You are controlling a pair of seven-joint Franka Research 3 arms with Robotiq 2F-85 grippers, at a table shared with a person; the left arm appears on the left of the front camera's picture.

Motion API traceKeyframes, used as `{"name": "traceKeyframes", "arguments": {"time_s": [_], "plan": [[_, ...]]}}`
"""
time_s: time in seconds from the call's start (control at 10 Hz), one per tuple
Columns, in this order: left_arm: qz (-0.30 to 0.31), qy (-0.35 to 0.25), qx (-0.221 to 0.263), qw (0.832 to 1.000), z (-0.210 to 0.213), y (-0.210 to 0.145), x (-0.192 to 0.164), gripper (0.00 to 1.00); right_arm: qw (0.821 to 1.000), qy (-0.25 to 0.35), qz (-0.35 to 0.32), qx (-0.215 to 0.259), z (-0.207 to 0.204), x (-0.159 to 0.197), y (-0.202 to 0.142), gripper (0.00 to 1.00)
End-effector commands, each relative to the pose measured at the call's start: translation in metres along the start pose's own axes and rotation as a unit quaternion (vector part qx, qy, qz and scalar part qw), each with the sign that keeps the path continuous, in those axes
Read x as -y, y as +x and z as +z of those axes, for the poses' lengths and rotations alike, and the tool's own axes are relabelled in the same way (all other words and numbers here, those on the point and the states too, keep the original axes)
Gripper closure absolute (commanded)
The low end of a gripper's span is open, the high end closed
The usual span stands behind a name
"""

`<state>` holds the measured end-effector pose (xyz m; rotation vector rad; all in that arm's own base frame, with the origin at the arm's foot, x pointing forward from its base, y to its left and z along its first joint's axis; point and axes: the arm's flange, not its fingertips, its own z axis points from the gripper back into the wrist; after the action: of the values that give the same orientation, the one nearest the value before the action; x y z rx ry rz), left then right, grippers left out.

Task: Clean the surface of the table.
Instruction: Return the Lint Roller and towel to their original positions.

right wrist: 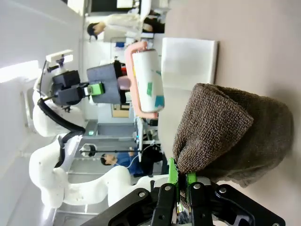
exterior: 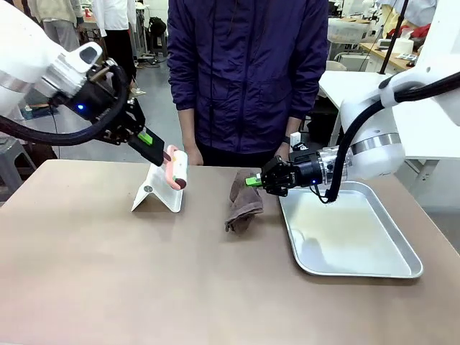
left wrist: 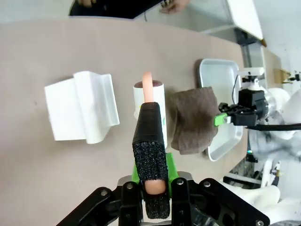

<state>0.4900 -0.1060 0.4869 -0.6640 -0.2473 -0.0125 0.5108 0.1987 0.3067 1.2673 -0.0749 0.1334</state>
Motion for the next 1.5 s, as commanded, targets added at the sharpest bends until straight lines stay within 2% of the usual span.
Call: {"name": "traceKeyframes", "arguments": {"time_s": [0.0,0.1,0.2,0.8,1.4], "plan": [[0.016,-0.017,-0.039,0.999,0.0,0.013,0.007,0.78,1.0,-0.019,-0.02,0.007,0.004,-0.007,0.002,0.93],[0.016,-0.028,-0.072,0.997,-0.002,0.015,0.004,0.78,0.999,-0.025,-0.026,-0.005,0.008,-0.005,0.002,0.93],[0.005,-0.006,-0.019,1.0,-0.01,0.003,0.003,0.78,1.0,-0.007,-0.004,0.005,0.002,0.001,0.001,0.93],[0.007,-0.01,-0.025,1.0,-0.011,0.01,0.002,0.78,1.0,-0.01,-0.009,0.004,0.004,0.003,0.001,0.93],[0.019,0.063,-0.044,0.997,-0.034,0.037,-0.007,0.78,0.995,-0.098,-0.018,0.01,-0.016,0.012,0.008,0.93]]}}
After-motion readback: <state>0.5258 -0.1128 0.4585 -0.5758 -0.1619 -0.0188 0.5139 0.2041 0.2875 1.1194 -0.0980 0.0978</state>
